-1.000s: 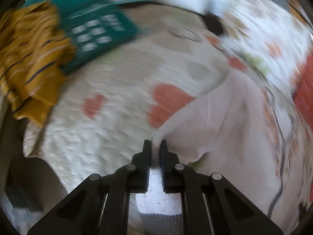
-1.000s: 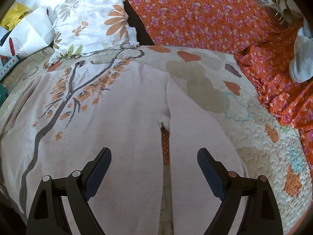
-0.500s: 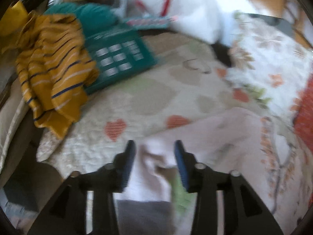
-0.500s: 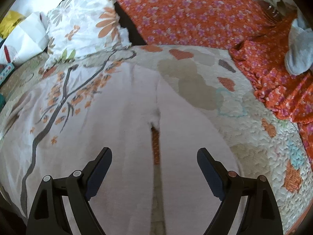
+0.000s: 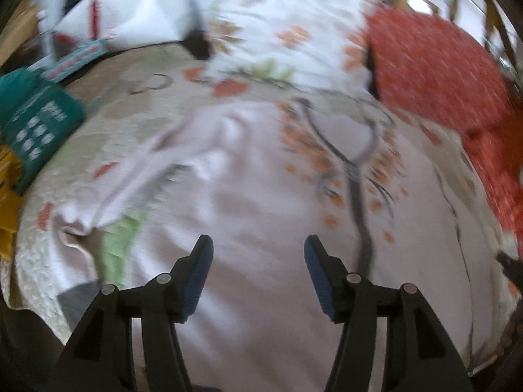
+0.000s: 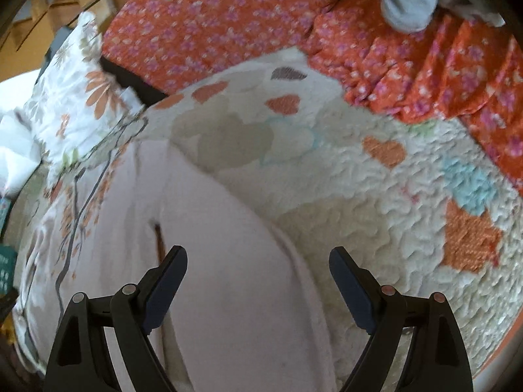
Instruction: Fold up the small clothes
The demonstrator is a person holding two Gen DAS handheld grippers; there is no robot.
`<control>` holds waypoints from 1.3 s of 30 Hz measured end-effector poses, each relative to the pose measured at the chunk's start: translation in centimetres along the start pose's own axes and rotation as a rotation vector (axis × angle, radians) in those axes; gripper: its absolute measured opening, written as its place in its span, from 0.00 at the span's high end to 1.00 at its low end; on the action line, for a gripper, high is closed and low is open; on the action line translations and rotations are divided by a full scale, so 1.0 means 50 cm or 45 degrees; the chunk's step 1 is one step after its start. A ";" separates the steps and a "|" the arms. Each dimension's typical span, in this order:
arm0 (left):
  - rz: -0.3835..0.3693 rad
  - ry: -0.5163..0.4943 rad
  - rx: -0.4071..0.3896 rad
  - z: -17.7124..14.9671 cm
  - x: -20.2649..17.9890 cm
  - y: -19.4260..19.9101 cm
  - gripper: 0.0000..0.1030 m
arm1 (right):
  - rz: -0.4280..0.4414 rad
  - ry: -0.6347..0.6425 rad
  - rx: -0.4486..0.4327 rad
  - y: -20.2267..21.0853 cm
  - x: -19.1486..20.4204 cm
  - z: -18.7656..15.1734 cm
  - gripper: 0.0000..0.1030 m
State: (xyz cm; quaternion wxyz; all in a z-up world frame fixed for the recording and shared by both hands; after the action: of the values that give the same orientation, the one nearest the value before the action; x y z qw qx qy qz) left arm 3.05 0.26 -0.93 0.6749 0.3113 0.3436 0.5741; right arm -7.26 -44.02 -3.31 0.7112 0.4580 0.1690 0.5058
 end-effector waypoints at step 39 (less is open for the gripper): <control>-0.179 -0.088 0.187 -0.100 -0.107 -0.046 0.37 | -0.094 -0.392 -0.060 0.005 -0.214 0.020 0.55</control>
State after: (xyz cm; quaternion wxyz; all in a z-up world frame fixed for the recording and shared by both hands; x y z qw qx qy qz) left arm -0.33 -5.24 -5.11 0.7002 0.3548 0.3824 0.4875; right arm -11.31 -53.84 -4.94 0.7573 0.5068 0.0630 0.4069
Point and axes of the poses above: each gripper's, at about its wrist camera, not at the fingertips, and y roughly against the way its jaws point, x to its left, z to its top, the point moved 7 cm from there along -y, roughly the way its jaws point, and after that the axes turned 5 degrees about x, right-handed, at the moved point
